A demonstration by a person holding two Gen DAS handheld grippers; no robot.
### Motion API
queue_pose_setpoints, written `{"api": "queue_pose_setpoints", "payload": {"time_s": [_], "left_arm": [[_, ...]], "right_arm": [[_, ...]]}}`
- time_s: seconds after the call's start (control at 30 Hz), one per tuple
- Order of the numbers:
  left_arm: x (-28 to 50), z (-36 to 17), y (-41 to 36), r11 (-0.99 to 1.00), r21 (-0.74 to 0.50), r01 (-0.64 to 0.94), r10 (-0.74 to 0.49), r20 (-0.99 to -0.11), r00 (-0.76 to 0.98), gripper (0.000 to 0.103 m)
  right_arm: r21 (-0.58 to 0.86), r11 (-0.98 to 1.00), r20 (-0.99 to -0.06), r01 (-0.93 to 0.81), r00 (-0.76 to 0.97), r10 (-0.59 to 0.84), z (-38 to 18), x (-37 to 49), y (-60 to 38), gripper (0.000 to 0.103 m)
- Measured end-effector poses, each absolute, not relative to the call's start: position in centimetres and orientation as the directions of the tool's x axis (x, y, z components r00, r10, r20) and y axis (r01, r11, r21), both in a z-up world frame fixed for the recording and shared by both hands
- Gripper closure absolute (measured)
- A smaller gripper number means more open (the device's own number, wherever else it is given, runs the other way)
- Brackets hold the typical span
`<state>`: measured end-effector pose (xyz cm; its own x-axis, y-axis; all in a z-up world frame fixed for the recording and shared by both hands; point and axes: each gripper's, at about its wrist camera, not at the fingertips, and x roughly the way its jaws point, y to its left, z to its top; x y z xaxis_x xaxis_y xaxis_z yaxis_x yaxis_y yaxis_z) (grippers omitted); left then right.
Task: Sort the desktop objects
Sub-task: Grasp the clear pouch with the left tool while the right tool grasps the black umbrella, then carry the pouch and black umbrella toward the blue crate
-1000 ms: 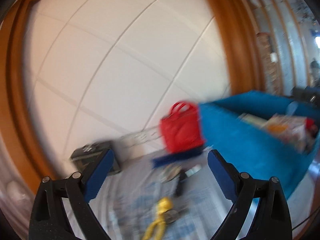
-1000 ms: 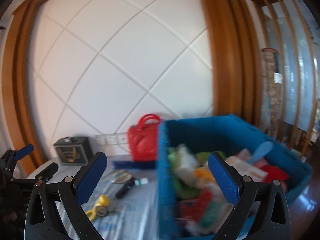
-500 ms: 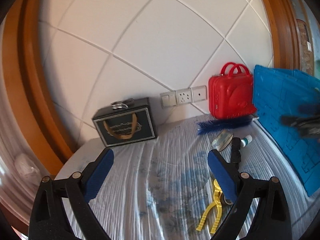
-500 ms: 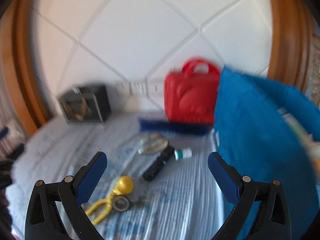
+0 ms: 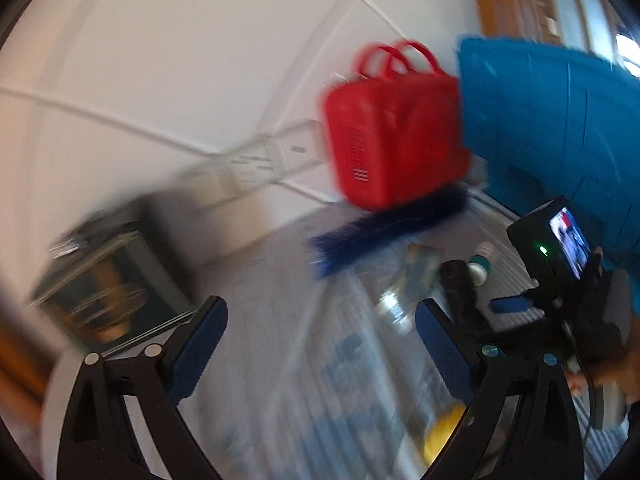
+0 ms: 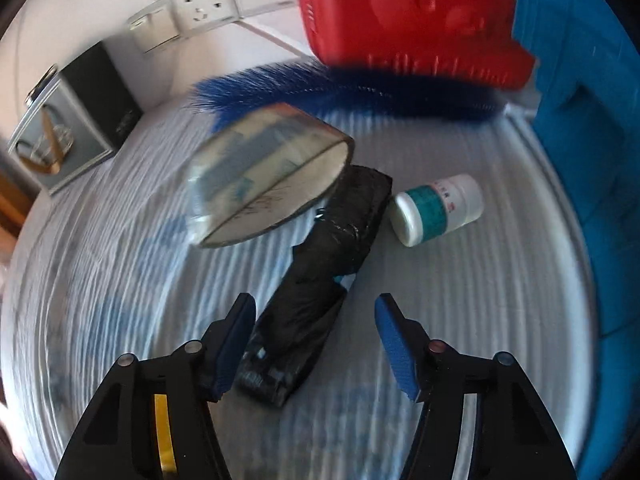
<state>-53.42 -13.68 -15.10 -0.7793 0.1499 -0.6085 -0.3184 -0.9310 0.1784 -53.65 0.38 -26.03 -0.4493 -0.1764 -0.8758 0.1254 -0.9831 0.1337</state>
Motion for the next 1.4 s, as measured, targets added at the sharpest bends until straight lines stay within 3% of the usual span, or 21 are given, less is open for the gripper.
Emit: {"api": "queue_pose_setpoints", "payload": {"time_s": [0.17, 0.33, 0.37, 0.4, 0.47, 0.67, 0.77, 0.8, 0.97, 1.17, 1.4], "left_arm": [[-59.2, -20.3, -9.9, -0.835, 0.123, -0.537, 0.312, -0.698, -0.645, 0.007], [-61.5, -23.3, -8.5, -0.79, 0.142, -0.597, 0.33, -0.722, -0.608, 0.01], [-62.0, -23.8, -8.3, -0.781, 0.142, -0.608, 0.329, -0.734, -0.594, 0.027], [-62.2, -24.4, -8.2, -0.769, 0.136, -0.624, 0.325, -0.757, -0.566, 0.053], [-62.5, -24.9, -8.4, -0.778, 0.152, -0.609, 0.282, -0.782, -0.556, 0.056], [-60.7, -23.4, -10.5, -0.821, 0.15, -0.551, 0.261, -0.76, -0.595, 0.058], [-59.5, -21.9, -11.7, -0.847, 0.136, -0.513, 0.258, -0.74, -0.622, 0.058], [-59.4, -21.6, -12.1, -0.85, 0.14, -0.507, 0.257, -0.731, -0.632, 0.059], [-56.8, -20.1, -13.1, -0.87, 0.126, -0.477, 0.249, -0.723, -0.644, 0.06], [-52.4, -17.6, -14.8, -0.893, 0.12, -0.433, 0.229, -0.707, -0.669, 0.06], [-45.0, -9.3, -15.2, -0.896, 0.153, -0.416, 0.248, -0.606, -0.756, 0.06]], "right_arm": [[0.187, -0.975, -0.857, 0.121, -0.465, -0.222, -26.7, -53.4, 1.5, 0.041], [0.2, -0.971, -0.847, 0.128, -0.476, -0.237, -26.9, -52.6, 2.5, 0.041], [0.198, -0.971, -0.847, 0.132, -0.475, -0.238, -26.8, -52.5, 2.5, 0.041], [0.183, -0.973, -0.847, 0.139, -0.48, -0.228, -26.8, -52.5, 2.5, 0.041], [0.153, -0.978, -0.85, 0.145, -0.486, -0.205, -27.0, -52.5, 2.3, 0.041], [-0.02, -0.982, -0.855, 0.188, -0.512, -0.081, -27.5, -52.4, 0.4, 0.042], [-0.001, -0.972, -0.852, 0.234, -0.509, -0.122, -26.9, -51.7, 0.7, 0.067], [0.022, -0.971, -0.844, 0.24, -0.516, -0.147, -26.3, -51.1, 1.4, 0.069], [0.141, -0.954, -0.818, 0.264, -0.511, -0.262, -23.5, -48.4, 3.7, 0.069], [0.085, -0.948, -0.772, 0.306, -0.582, -0.257, -18.7, -45.9, 2.6, 0.069], [0.099, -0.934, -0.675, 0.344, -0.666, -0.317, -10.5, -39.9, 3.0, 0.069]]}}
